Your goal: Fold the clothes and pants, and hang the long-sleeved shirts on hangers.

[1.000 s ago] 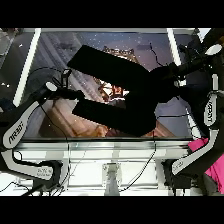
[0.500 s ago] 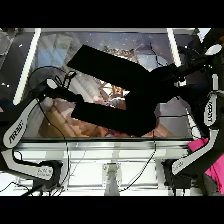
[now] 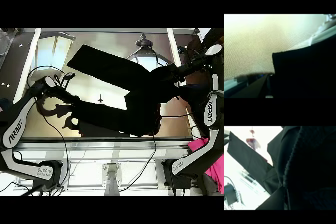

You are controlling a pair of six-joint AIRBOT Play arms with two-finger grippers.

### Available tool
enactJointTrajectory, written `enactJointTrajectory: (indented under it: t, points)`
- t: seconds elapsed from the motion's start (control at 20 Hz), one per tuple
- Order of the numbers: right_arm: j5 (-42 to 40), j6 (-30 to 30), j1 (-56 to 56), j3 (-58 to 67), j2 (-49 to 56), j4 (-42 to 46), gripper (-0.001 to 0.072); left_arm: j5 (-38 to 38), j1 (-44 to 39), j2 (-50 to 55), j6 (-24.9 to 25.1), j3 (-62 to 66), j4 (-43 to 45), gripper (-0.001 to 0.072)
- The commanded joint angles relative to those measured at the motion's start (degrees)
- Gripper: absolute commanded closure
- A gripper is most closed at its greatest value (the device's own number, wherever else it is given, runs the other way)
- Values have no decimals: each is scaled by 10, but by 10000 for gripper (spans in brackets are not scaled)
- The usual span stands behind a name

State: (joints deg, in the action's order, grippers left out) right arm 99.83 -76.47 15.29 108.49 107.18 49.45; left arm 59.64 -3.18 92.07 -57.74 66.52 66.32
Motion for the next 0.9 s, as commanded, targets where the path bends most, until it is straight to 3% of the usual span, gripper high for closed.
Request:
enactJointTrajectory:
  t: [0.0,0.2,0.3,0.5,0.6,0.8,0.85]
  points:
    - [1,0,0,1,0,0,697,13,1,-1,-6,3,-3,334]
    - [1,0,0,1,0,0,697,11,-1,-1,-5,3,-20,405]
    - [1,0,0,1,0,-1,697,10,-1,-1,3,3,-35,710]
    - [-9,-29,1,1,0,-4,698,7,6,-17,26,26,-49,706]
    - [-64,-66,6,2,-1,-33,698,-32,27,-55,24,75,-49,707]
    - [-287,-105,11,10,-3,-214,697,-251,101,-134,-54,166,-51,707]
    - [-351,-105,10,21,-3,-272,696,-311,119,-147,-55,178,-56,706]
